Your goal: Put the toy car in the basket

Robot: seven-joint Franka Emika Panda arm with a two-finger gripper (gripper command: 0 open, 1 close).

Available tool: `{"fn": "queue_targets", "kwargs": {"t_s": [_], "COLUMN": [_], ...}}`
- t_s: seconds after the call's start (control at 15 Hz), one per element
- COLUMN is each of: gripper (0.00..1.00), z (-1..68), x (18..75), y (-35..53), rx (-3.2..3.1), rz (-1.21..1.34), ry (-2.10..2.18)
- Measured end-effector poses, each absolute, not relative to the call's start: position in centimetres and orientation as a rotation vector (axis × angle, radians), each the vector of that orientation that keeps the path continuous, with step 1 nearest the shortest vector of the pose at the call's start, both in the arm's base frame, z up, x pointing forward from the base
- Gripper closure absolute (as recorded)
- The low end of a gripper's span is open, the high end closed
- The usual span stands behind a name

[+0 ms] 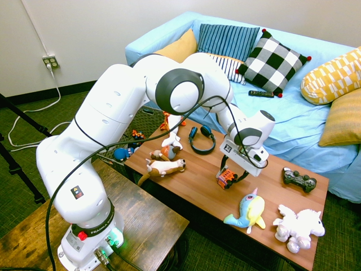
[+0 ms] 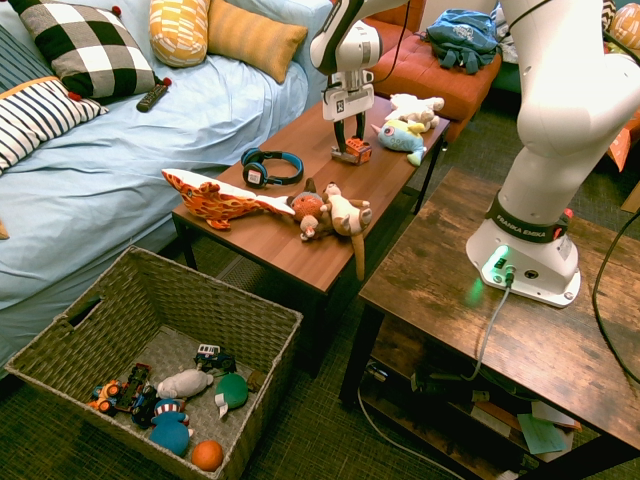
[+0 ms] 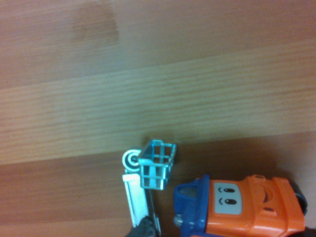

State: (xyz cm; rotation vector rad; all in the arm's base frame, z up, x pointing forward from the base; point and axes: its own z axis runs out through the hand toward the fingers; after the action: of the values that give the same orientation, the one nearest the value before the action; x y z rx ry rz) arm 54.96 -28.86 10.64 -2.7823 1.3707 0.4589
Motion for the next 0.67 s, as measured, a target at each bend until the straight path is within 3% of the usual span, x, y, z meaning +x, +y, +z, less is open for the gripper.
{"fn": "queue_targets", "kwargs": {"t_s": [0.67], "gripper": [1.00], "z": [11.6], "x": [55.0], "y": [-30.5], "rx": [-2.793], "rz": [0.453], "ry": [1.390]}}
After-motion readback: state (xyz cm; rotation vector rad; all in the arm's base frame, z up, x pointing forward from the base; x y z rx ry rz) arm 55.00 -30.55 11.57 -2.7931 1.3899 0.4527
